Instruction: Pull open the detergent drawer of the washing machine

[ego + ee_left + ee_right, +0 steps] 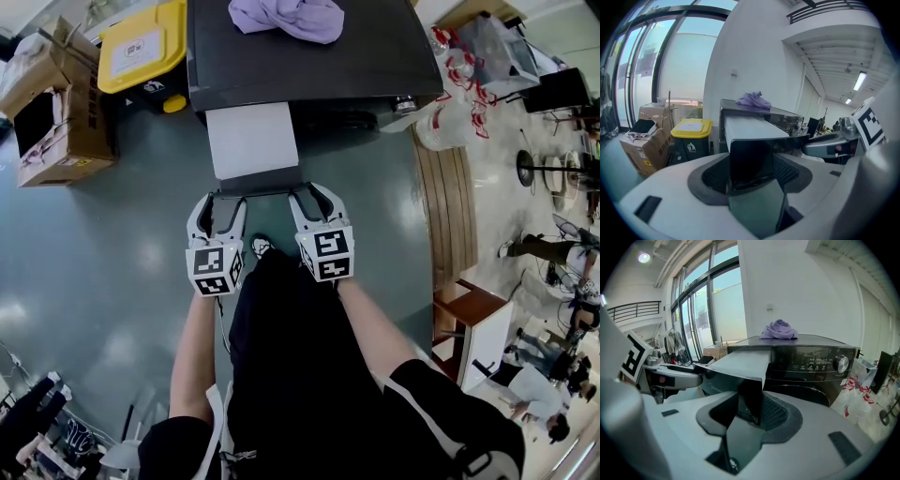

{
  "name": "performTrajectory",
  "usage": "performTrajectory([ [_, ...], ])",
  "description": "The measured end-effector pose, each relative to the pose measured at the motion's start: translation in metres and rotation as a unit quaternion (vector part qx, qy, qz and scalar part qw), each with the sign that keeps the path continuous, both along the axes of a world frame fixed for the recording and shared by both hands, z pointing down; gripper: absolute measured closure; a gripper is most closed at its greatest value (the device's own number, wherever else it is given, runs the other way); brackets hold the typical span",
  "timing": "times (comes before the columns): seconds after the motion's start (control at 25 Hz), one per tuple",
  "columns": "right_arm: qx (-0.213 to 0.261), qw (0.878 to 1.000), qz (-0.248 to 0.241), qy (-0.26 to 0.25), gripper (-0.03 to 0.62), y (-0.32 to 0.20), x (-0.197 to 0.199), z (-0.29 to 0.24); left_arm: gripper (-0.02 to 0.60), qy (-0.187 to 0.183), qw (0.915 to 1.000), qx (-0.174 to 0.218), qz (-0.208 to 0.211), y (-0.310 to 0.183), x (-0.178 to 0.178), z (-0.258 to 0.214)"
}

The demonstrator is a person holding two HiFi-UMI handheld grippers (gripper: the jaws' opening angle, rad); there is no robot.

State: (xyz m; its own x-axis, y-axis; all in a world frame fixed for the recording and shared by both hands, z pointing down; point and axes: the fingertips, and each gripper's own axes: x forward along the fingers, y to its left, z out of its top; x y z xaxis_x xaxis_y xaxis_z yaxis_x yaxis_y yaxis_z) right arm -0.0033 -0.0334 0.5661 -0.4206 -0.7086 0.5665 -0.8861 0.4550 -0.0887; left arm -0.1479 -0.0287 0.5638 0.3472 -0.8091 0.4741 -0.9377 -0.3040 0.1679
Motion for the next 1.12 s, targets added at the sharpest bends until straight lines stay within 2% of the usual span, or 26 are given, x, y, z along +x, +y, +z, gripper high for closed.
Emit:
performTrajectory([
  [0.28, -0.002, 1.0, 0.0, -0.005, 0.445, 0.005, 0.0, 0.001, 0.311, -0.006, 1.0, -0.004, 0.0, 0.005, 0.0, 0.002],
  [0.52, -0.007, 0.999, -0.03, -0.013, 0.443, 0.008, -0.001, 0.005, 0.313, -0.022, 0.9989, 0.004, 0.042, 0.009, -0.004, 0.011],
  [0.64, -0.006, 0.998, -0.051, -0.018, 0.381, 0.007, -0.006, 0.011, 0.312, -0.015, 0.9983, -0.002, 0.056, 0.007, 0.001, 0.022],
  [0.68, -0.005, 0.998, -0.058, -0.018, 0.364, 0.006, -0.008, 0.012, 0.311, -0.011, 0.9984, -0.002, 0.055, 0.006, 0.001, 0.024],
  [0.84, 0.0, 0.997, -0.073, -0.013, 0.373, -0.001, -0.009, 0.017, 0.308, 0.003, 0.9987, -0.001, 0.052, -0.002, 0.003, 0.026],
  [1.12, 0.0, 0.998, -0.068, -0.012, 0.382, 0.001, -0.006, 0.013, 0.308, 0.008, 0.9992, -0.005, 0.04, 0.001, 0.005, 0.024],
])
